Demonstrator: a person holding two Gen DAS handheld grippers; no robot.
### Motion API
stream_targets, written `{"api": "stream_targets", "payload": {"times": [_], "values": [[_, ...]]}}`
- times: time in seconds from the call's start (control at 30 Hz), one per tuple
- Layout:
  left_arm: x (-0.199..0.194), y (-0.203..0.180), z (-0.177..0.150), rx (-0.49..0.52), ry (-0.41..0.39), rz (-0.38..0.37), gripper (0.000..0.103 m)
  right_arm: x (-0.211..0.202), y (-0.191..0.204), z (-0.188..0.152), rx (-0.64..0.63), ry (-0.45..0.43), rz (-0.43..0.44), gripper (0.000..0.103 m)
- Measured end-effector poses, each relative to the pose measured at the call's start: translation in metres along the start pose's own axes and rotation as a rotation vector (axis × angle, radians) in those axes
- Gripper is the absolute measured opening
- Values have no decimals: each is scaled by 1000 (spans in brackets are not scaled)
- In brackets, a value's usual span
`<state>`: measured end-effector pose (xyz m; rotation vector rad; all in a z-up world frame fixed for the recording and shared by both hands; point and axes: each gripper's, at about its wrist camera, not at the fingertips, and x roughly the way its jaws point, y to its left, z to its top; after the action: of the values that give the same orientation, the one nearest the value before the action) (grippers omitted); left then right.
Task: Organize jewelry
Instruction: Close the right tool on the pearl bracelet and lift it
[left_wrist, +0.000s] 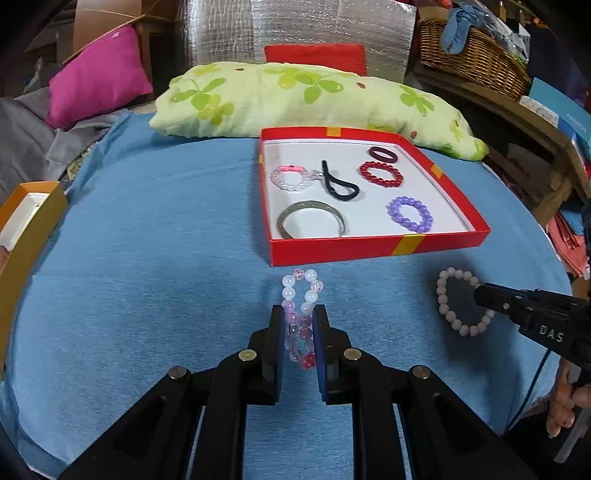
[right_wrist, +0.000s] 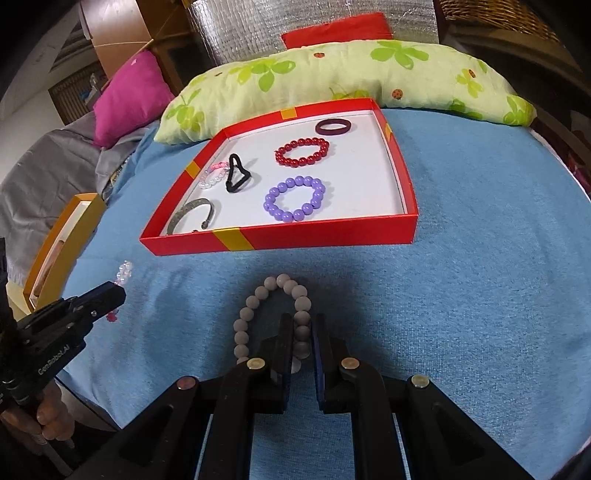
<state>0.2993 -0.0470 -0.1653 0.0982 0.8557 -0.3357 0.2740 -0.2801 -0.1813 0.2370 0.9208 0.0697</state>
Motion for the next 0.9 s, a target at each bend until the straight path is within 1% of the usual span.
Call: {"api": "stream_targets", "payload": {"times": [0.1, 0.33, 0.53, 0.77, 0.9], "values": [[-1, 1, 0, 1, -2, 26, 16, 0, 2, 1, -1, -3, 8, 11], [-6, -2, 0, 43, -29, 97, 16, -3, 2, 2, 3, -18, 20, 11], [-8, -7, -1, 66, -39, 120, 16, -9, 2, 1, 0, -34, 29, 11], [-10, -13, -1, 80, -46, 131, 16, -10, -2, -1, -1, -30, 29, 11], [-11, -17, 0, 81, -53, 140, 16, -16, -2, -1, -7, -51, 39, 11]]}}
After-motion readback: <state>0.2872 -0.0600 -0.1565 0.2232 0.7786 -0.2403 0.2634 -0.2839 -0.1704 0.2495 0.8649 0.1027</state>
